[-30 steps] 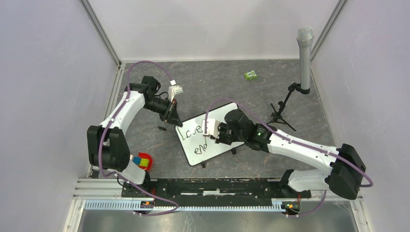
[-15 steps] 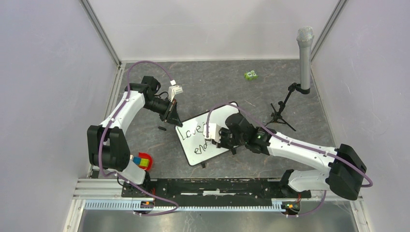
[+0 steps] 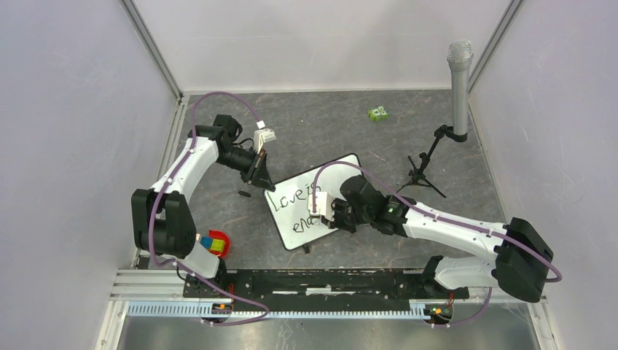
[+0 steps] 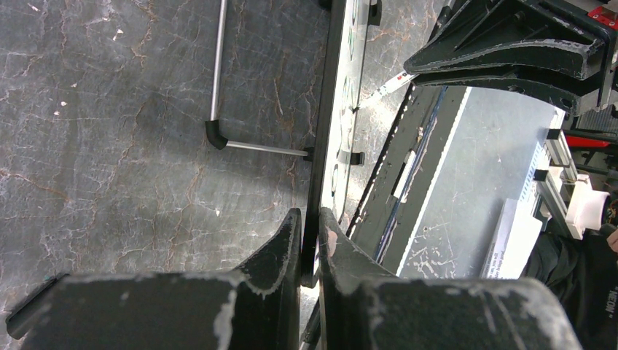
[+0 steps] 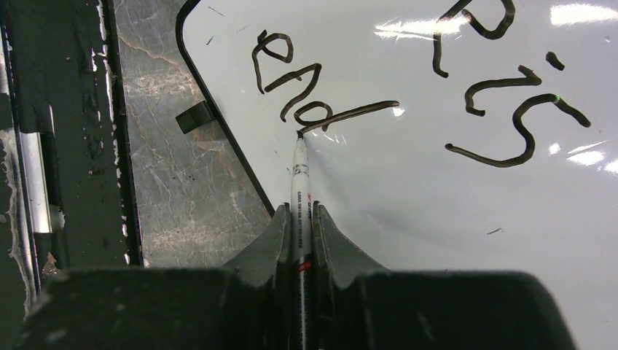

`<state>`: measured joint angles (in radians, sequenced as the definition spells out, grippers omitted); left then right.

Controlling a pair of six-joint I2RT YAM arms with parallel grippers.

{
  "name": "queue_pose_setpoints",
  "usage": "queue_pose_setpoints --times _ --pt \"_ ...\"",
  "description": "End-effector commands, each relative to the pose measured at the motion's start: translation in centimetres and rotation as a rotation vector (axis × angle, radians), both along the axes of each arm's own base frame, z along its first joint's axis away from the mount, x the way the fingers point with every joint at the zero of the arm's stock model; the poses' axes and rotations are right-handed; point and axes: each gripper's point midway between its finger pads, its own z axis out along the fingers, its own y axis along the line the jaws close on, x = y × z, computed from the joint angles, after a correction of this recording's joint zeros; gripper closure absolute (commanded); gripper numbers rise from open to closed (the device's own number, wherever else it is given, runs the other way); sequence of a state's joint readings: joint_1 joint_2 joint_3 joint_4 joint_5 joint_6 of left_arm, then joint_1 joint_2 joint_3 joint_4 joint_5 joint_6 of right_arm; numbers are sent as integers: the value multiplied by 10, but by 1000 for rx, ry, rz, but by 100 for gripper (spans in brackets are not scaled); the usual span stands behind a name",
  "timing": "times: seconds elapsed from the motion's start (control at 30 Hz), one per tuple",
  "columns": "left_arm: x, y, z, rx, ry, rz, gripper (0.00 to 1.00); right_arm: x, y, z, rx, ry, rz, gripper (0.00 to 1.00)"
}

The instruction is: Write a sentence on the whiteboard

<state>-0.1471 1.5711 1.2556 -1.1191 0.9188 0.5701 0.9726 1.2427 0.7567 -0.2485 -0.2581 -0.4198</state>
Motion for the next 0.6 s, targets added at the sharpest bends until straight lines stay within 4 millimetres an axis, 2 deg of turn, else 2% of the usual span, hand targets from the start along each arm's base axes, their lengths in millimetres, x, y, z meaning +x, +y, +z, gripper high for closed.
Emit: queue_pose_setpoints --times 0.0,0.57 --pt "1 2 -7 31 -13 -21 98 12 -7 4 -18 -48 -47 100" --pt "0 3 -7 33 -10 -21 98 14 -4 17 -9 -65 -37 100"
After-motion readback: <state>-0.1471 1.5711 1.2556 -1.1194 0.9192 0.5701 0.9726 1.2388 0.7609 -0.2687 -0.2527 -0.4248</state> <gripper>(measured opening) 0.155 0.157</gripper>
